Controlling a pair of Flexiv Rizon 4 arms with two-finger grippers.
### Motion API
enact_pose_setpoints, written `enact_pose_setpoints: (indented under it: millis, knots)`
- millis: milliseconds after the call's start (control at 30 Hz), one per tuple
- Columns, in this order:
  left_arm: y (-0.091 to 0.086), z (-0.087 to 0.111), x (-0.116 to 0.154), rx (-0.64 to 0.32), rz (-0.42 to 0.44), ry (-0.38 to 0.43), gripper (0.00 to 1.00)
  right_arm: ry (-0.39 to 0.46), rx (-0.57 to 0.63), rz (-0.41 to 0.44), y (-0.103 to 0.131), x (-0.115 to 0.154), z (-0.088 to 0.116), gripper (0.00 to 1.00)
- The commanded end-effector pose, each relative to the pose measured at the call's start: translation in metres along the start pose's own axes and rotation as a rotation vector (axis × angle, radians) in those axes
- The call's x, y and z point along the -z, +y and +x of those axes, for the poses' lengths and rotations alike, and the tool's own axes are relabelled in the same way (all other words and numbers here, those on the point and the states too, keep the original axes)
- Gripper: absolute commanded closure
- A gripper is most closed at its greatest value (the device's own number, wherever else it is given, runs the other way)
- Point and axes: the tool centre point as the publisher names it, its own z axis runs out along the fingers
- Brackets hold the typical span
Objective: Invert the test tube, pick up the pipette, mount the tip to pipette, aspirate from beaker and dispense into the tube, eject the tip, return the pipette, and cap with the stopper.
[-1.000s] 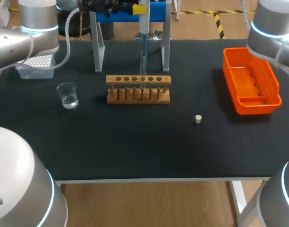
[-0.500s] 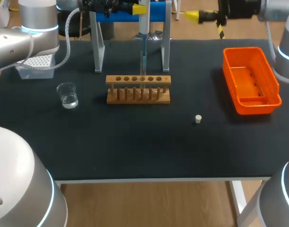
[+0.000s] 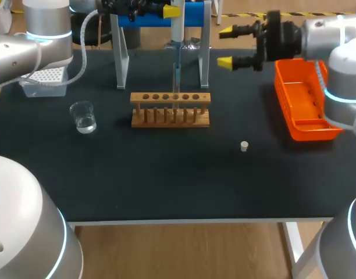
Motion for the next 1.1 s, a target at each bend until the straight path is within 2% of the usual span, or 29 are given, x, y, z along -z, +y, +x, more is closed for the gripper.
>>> enact_pose_setpoints:
  millis: [33, 400, 567, 1100]
  knots:
    - [-0.001, -0.003, 0.002, 0.001, -0.002, 0.008, 1.00, 0.015, 0.010, 0.008, -0.017, -0.026, -0.005, 0.00]
    - [-0.001, -0.003, 0.002, 0.001, -0.002, 0.008, 1.00, 0.112, -0.001, 0.064, -0.045, -0.067, 0.000, 0.00]
    - [-0.001, -0.003, 0.002, 0.001, -0.002, 0.008, 1.00, 0.117, 0.006, 0.128, -0.058, -0.084, 0.001, 0.00]
    - [-0.001, -0.003, 0.002, 0.001, -0.002, 0.008, 1.00, 0.113, -0.031, 0.179, -0.083, -0.121, -0.014, 0.00]
